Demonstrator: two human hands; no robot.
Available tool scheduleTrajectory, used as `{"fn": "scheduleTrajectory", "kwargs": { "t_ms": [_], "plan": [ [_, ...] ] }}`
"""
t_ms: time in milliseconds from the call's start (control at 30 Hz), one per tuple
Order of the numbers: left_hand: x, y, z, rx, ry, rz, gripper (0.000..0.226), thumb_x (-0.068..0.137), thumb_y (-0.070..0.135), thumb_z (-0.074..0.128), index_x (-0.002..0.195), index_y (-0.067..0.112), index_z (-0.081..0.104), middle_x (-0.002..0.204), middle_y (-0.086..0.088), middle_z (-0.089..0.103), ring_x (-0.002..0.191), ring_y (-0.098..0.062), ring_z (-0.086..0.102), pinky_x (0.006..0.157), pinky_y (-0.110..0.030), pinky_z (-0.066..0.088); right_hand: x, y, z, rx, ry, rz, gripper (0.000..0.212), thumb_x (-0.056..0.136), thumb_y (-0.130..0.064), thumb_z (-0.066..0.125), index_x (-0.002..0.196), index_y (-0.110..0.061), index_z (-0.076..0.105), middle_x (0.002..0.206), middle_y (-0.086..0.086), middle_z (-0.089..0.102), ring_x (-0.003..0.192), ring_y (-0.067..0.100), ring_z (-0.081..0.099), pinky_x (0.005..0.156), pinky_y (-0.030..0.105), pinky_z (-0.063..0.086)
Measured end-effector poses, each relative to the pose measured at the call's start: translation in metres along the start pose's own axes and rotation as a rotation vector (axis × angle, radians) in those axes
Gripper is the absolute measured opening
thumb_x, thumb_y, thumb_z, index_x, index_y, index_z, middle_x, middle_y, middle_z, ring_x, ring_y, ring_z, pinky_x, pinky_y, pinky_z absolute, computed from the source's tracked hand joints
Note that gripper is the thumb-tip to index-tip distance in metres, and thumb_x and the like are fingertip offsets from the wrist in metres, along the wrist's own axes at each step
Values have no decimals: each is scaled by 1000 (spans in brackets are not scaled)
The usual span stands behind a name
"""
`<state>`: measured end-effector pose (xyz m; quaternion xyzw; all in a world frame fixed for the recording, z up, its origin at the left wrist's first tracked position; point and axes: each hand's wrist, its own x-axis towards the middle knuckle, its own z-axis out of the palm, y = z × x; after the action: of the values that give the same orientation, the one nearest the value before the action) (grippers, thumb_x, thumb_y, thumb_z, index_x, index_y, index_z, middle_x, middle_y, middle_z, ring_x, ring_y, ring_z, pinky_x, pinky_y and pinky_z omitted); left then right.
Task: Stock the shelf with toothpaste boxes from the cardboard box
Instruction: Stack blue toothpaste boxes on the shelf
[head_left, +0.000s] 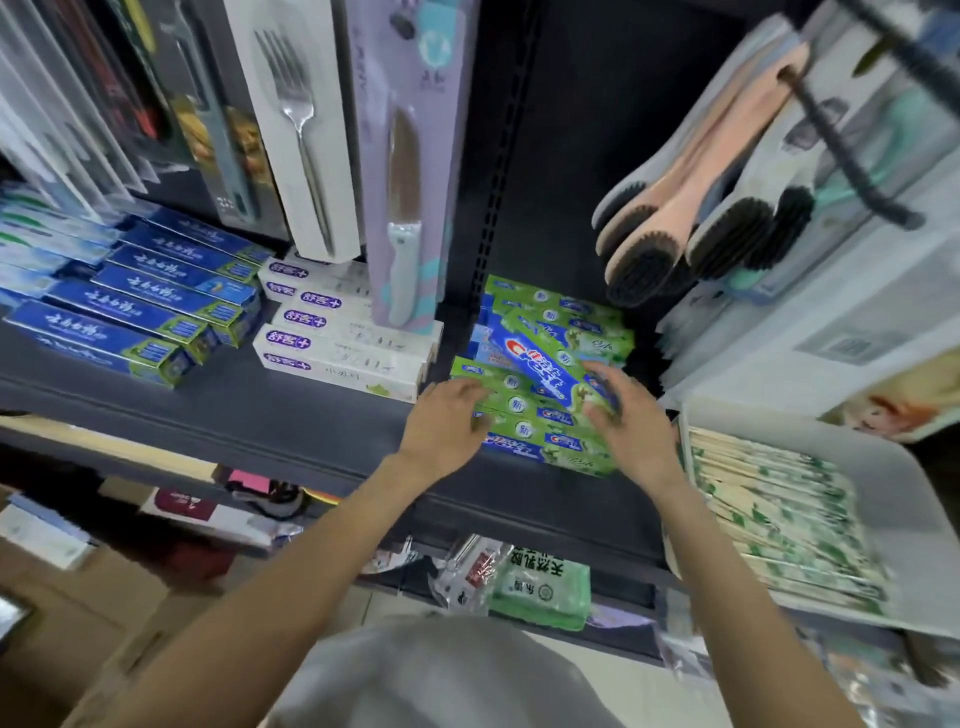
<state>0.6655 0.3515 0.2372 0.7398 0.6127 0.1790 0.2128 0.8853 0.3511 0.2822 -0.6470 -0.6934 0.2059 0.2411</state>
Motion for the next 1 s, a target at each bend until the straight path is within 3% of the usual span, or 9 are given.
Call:
{"fn": "scheduleTrajectory", "kwargs": {
  "t_ms": [67, 233, 400, 467, 533, 633, 800, 900, 1000],
  "plan": [
    [-3, -12, 7, 197, -93, 36, 43, 94, 31, 47, 136, 21, 48, 144, 4, 41, 133, -15, 38, 115, -37, 21, 24, 5, -3, -222, 73, -142, 43, 83, -8, 64, 123, -22, 59, 105, 11, 62, 96, 34, 55, 87, 42, 43],
    [-8, -16, 9, 293, -134, 74, 52, 94, 34, 46, 144, 25, 35, 151, 6, 29, 139, -13, 27, 116, -34, 16, 87, 5, 19, -442, 56, -325, 43, 78, -2, 65, 116, -22, 64, 112, 11, 60, 101, 37, 48, 82, 44, 41],
    [-8, -17, 8, 279, -174, 79, 52, 94, 29, 46, 145, 25, 33, 153, 4, 26, 142, -12, 21, 117, -34, 15, 84, 8, 40, -508, 128, -240, 38, 73, -1, 63, 104, -22, 69, 126, 9, 54, 117, 35, 42, 94, 48, 36],
    [-13, -22, 9, 125, -137, 78, 51, 92, 24, 50, 142, 21, 40, 151, 1, 33, 142, -16, 25, 116, -36, 20, 66, -6, 45, -457, 131, -270, 33, 76, 0, 62, 103, -17, 69, 124, 11, 55, 114, 36, 45, 95, 48, 39],
    [-25, -26, 1, -24, 32, 112, 42, 86, 20, 52, 128, 16, 57, 133, -6, 55, 127, -24, 47, 104, -38, 40, 39, -31, 54, -312, 95, -351, 27, 80, 0, 60, 102, -14, 68, 112, 9, 62, 104, 33, 54, 92, 45, 43],
    [-64, -42, -24, -85, 286, -2, 32, 78, 19, 48, 101, 16, 70, 95, -1, 70, 89, -26, 61, 72, -30, 50, -5, -80, 80, -233, -56, -455, 28, 84, -6, 60, 109, -18, 63, 86, -1, 69, 81, 24, 63, 90, 42, 44],
    [-173, -132, -72, -173, 454, -426, 31, 81, 30, 43, 97, 24, 68, 82, 9, 68, 79, -16, 59, 66, -28, 46, -46, -168, 148, -232, -493, -571, 32, 87, -17, 58, 118, -22, 58, 92, 0, 71, 86, 26, 66, 75, 38, 49],
    [-250, -203, -100, -194, 390, -688, 22, 87, 25, 52, 104, 25, 66, 81, 11, 63, 75, -13, 57, 64, -27, 40, -57, -223, 201, -373, -828, -608, 34, 94, -26, 52, 128, -23, 51, 116, 3, 64, 104, 25, 60, 75, 34, 45],
    [-323, -285, -117, -273, 192, -940, 22, 91, 25, 54, 109, 23, 65, 96, 1, 70, 89, -19, 64, 74, -30, 46, -70, -280, 264, -521, -1044, -651, 40, 95, -33, 49, 134, -28, 44, 128, 2, 58, 113, 24, 56, 79, 32, 45]
  ]
}}
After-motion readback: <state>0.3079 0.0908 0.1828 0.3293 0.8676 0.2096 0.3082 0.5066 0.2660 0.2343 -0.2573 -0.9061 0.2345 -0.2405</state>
